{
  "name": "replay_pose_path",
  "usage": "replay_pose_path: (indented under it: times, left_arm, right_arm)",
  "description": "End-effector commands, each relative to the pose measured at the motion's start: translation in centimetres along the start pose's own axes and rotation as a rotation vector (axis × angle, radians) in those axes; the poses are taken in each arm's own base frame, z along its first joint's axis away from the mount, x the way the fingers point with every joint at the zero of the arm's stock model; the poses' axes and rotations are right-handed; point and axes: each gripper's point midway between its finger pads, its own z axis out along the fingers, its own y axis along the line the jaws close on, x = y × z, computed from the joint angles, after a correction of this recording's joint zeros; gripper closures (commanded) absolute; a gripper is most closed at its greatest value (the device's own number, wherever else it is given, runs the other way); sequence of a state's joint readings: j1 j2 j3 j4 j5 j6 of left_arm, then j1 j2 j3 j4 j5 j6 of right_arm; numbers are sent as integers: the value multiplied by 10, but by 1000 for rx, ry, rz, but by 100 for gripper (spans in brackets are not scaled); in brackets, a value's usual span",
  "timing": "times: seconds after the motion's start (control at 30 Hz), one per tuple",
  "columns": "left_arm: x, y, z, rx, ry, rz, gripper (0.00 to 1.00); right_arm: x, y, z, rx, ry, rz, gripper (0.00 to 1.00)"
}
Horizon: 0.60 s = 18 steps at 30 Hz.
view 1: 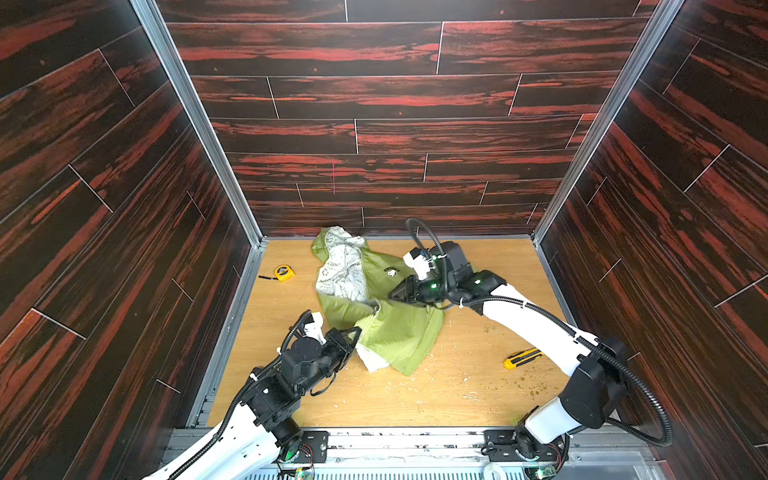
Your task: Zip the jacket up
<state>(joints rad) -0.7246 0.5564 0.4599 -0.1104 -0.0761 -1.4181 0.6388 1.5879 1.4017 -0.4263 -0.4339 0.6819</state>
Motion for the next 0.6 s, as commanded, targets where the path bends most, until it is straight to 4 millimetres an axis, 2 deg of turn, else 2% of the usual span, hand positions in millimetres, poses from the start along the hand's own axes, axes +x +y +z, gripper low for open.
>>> replay_pose_path:
  times: [0.0, 0.1, 0.17, 0.27, 0.37, 0.47, 0.57]
  left_arm:
    - [-5, 19, -8, -68, -29, -6, 100]
    - [-7, 26, -16, -96, -40, -2, 100]
    - [-9, 32, -22, -122, -51, 4, 100]
    - [-11, 37, -27, -141, -60, 7, 100]
    - [-14, 41, -32, -154, -76, 9, 100]
    - [-20, 41, -38, -154, -108, 19, 100]
    - [-29, 36, -44, -144, -157, 32, 100]
  right_arm:
    - [-26, -26, -12, 78, -40, -9, 39]
    - [-48, -67, -24, 233, -80, 38, 27]
    - [-59, -109, -31, 367, -85, 101, 24]
    - [-65, -168, -37, 489, -68, 194, 21]
    - [-63, -215, -34, 542, -40, 256, 21]
    - [-58, -248, -24, 557, 0, 300, 21]
    - [-53, -271, -10, 569, 38, 319, 21]
